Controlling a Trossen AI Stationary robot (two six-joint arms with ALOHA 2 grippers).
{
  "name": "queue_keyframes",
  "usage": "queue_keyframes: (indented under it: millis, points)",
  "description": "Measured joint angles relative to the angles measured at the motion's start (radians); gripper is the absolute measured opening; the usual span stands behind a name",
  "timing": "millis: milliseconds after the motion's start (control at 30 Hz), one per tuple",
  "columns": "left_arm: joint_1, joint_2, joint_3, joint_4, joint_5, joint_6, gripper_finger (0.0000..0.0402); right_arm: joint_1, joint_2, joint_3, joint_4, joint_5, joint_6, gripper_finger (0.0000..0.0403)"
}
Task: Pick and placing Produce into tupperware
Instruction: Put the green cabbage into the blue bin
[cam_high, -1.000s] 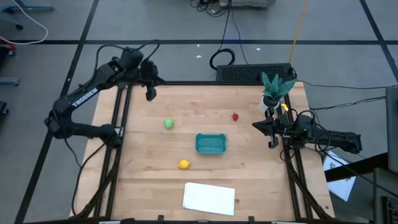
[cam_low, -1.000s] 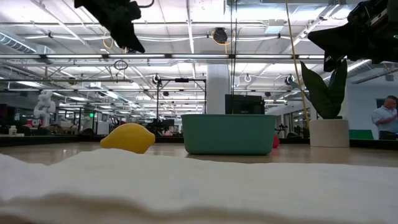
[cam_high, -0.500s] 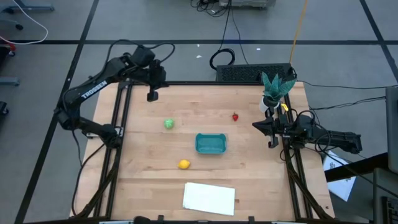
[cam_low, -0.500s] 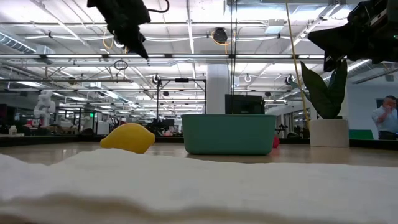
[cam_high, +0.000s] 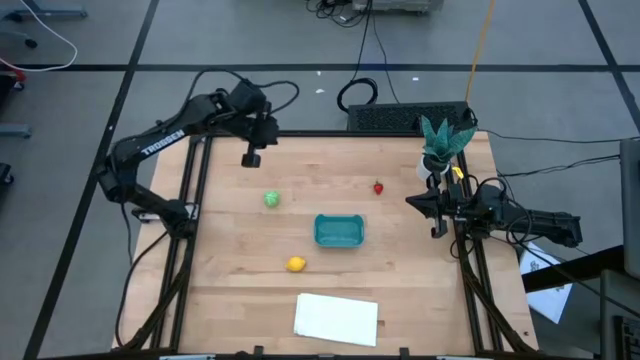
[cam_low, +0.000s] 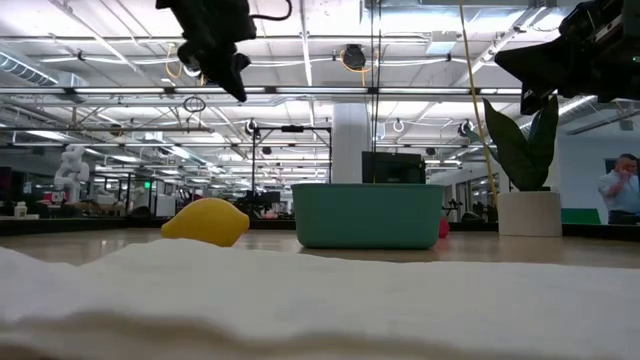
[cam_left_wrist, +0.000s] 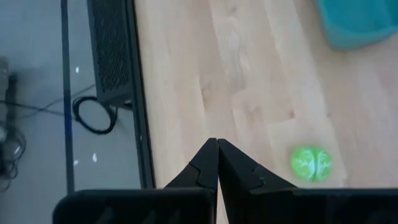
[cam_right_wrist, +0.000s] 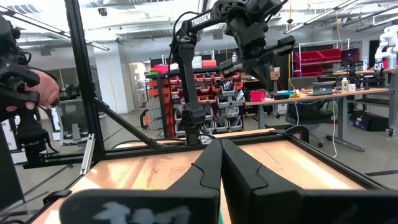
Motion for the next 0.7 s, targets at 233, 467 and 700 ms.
queue_keyframes:
  millis: [233, 467, 700]
  points:
    - [-0.037, 0.047, 0.0, -0.003, -0.043, -0.006, 0.0019, 0.0, 0.0, 0.0, 0.0, 0.0, 0.0, 0.0]
    - [-0.071, 0.082, 0.0, -0.04, -0.042, -0.006, 0.0002, 0.0, 0.0, 0.0, 0.0, 0.0, 0.0, 0.0]
    - [-0.089, 0.108, 0.0, -0.158, -0.041, -0.088, 0.002, 0.0, 0.0, 0.0, -0.001, 0.0, 0.005, 0.0]
